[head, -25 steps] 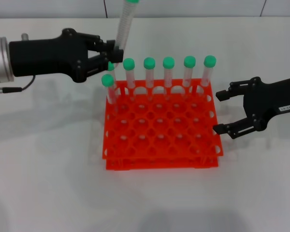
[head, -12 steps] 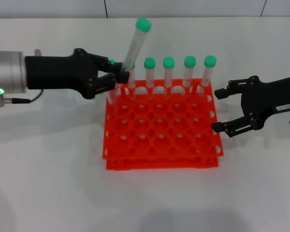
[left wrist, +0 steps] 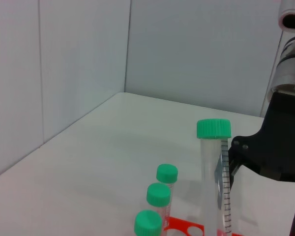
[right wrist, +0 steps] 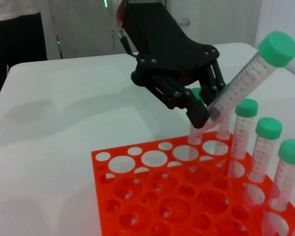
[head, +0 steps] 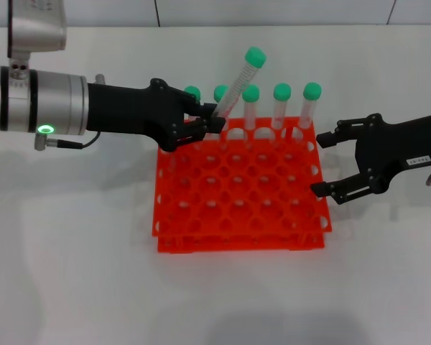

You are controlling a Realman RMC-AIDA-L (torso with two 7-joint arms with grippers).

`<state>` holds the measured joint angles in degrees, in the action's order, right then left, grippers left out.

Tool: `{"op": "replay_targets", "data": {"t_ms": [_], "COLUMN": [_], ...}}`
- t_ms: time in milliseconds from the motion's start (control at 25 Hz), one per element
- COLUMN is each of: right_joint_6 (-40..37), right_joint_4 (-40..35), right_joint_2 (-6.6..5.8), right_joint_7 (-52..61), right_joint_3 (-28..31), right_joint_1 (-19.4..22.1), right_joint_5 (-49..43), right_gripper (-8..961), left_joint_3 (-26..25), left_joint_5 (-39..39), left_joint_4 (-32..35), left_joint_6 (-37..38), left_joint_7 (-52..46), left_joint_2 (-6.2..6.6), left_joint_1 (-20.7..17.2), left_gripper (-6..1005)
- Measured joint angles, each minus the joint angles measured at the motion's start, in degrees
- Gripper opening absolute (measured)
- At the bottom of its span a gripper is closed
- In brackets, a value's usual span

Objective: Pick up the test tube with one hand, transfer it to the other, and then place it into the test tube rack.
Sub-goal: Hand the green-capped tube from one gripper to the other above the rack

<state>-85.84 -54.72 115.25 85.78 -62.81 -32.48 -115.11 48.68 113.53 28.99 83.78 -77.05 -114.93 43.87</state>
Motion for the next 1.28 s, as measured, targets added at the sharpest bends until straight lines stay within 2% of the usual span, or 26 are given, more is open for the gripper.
{"op": "replay_targets", "data": {"t_ms": [400,680,1120,1280], "right_joint_6": [0.16,0.29,-3.26,-4.47], "right_joint_4": [0.67,0.69,-0.29,-0.26], "right_joint_2": [0.05,-0.10,-0.65,-0.29], "right_joint_7": [0.06,0.74,4.73,6.44], "right_joint_3": [0.34,0.60,5.08,7.63], "right_joint_1": [-0.04,-0.66,-1.79,-2.33], "right_joint_5": [0.65,2.06,5.23,5.99], "right_gripper": [870,870,869,869], "left_joint_3": [0.33,1.58,4.40,4.31], "left_joint_5": [1.24,1.35,1.35,1.31], "left_joint_4": [-0.29,-0.42,-0.43,-0.17], "left_joint_6": [-0.96,-1.05,-0.49,-0.63], "left_joint_7": [1.04,1.32,0.44,0.29], "left_joint_2": [-0.80,-0.87,-0.54,-0.48], "left_joint_1": [0.91,0.79,1.00,1.09], "left_gripper": [233,237,242,245]}}
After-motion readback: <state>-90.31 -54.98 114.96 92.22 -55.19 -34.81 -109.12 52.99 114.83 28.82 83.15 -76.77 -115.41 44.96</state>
